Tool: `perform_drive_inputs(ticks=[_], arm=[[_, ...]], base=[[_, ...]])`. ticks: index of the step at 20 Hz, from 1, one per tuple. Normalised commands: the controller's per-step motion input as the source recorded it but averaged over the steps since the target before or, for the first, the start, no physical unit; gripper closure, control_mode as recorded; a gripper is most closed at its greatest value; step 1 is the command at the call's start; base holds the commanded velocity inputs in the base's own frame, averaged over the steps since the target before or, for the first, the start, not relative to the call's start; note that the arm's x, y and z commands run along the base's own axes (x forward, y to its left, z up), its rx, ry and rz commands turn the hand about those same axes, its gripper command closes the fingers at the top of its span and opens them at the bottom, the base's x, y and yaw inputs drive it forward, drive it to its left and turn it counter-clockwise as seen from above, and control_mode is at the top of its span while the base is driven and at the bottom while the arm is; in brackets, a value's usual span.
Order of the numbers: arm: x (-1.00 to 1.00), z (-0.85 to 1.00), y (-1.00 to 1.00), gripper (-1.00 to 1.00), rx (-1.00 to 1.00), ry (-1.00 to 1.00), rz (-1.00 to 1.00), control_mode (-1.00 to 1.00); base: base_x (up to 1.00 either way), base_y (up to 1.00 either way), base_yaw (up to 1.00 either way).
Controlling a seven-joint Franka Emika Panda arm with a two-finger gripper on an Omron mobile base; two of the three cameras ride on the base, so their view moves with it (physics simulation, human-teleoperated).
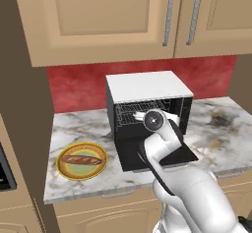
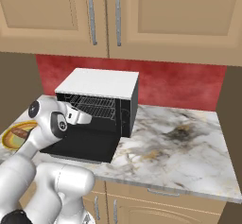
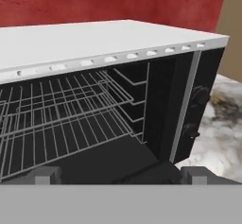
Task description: Pull the toaster oven rack outwards. Pick up the baguette from the plate and place it on the toaster oven rack. Close the toaster oven door fully and set the temperature to the lowest setting.
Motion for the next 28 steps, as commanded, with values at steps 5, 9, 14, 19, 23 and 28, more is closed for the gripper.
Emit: perform_drive_inputs(ticks=[5, 9, 14, 19, 23, 28], arm=[[0.05, -0.15, 0.00, -1.00, 0.00, -0.04, 0.00, -1.00], [0.00, -0.18, 0.00, -1.00, 0.00, 0.00, 0.01, -1.00], [0.00, -0.22, -0.02, -1.00, 0.00, 0.00, 0.02, -1.00], [0.00, -0.27, -0.07, -1.00, 0.00, -0.01, 0.03, -1.00], [0.03, -0.32, -0.09, -1.00, 0.00, -0.06, 0.05, -1.00], [0.07, -0.31, -0.11, -1.00, 0.00, -0.09, 0.06, -1.00]], base=[[0.00, 0.00, 0.00], [0.00, 0.00, 0.00], [0.00, 0.00, 0.00], [0.00, 0.00, 0.00], [0.00, 0.00, 0.00], [0.00, 0.00, 0.00]])
